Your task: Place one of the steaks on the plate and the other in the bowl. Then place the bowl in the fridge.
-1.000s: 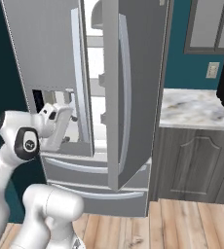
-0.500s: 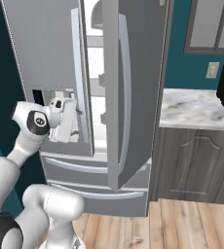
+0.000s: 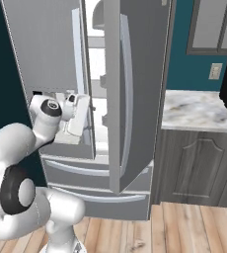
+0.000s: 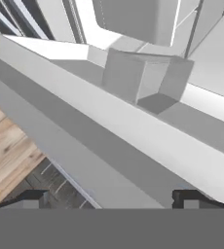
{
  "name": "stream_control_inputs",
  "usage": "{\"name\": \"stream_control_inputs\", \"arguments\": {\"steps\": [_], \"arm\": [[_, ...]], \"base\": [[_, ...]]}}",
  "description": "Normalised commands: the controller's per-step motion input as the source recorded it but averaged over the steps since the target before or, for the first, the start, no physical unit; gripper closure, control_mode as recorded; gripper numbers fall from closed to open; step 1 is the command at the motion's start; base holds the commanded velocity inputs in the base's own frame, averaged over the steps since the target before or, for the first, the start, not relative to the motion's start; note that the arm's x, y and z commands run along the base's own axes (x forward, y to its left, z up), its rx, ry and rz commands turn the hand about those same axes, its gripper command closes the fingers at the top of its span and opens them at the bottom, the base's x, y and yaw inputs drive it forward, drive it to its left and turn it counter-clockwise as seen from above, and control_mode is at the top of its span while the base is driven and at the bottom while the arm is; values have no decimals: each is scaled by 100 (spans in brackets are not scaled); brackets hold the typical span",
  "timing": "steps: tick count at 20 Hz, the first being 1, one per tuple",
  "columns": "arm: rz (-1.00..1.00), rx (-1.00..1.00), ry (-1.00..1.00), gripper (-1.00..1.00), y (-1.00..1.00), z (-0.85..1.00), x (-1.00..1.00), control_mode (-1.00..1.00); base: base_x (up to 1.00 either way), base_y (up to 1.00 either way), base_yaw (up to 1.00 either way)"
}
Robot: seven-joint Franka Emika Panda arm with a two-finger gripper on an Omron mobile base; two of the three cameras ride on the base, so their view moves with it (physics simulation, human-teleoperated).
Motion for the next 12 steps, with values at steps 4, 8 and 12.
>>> {"name": "stream_control_inputs", "arguments": {"steps": [4, 8, 12], "arm": [[-4, -7, 5, -100, -62, 0, 1, -100], [-2, 0, 7, -100, -55, 0, 6, -100], [-1, -1, 4, -100, -44, 0, 1, -100]], "base": [[0, 0, 0], [0, 0, 0], [0, 0, 0]]}}
